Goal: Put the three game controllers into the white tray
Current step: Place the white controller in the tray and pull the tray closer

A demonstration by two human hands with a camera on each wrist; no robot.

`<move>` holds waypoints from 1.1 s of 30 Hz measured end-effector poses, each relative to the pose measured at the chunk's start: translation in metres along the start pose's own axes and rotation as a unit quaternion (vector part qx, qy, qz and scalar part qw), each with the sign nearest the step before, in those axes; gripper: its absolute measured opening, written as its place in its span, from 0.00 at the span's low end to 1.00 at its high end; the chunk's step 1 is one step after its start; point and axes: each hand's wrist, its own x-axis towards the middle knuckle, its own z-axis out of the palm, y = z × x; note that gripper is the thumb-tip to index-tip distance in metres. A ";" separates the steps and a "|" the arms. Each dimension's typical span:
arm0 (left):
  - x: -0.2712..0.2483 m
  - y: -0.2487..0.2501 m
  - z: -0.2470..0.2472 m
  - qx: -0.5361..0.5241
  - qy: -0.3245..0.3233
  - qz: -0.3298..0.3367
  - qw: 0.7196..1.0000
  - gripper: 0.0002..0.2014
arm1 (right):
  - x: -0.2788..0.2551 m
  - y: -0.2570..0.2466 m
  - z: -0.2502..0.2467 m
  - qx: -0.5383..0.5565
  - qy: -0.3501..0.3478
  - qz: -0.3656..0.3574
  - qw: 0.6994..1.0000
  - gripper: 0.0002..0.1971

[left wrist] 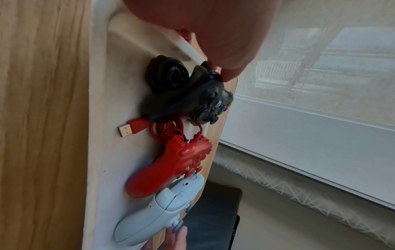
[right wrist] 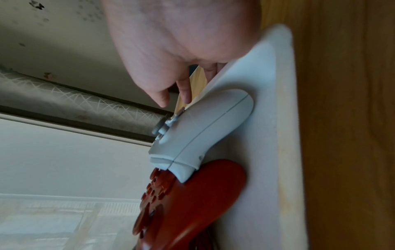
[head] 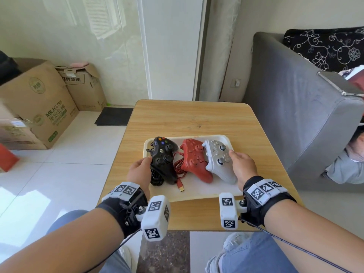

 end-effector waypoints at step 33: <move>0.184 0.126 0.013 0.070 0.058 0.105 0.990 0.11 | 0.116 -0.097 0.137 0.048 -0.037 0.000 0.998 0.18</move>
